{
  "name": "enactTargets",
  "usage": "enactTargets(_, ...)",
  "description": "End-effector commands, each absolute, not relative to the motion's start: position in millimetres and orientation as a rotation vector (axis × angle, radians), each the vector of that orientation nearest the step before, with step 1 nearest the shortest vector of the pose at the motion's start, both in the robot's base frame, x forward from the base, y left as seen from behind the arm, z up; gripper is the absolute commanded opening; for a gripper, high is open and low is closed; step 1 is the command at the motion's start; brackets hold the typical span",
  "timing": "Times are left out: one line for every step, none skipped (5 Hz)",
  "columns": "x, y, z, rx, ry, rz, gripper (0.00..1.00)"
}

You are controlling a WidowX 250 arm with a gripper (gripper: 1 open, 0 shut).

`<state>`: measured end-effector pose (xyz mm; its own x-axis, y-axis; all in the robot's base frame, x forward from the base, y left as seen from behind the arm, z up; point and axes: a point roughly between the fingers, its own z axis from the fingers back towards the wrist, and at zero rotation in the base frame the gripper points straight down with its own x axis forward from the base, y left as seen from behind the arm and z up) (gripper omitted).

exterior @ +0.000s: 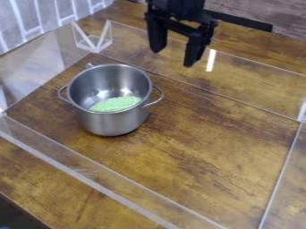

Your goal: Put the green object in the silver pot

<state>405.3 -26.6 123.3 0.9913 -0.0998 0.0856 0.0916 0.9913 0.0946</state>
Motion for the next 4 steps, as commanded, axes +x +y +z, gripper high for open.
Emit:
enactTargets(405.6,-17.5,137.5,0.1,-0.148,-0.065,1.0)
enactTargets(409.9,-18.7,146.6,0.102,-0.167,-0.081,1.0)
enactTargets(414.5,-20.0,143.3,0.096,-0.153,-0.05,1.0)
enactTargets(412.6,-16.8,138.1,0.085,-0.137,-0.052,1.0)
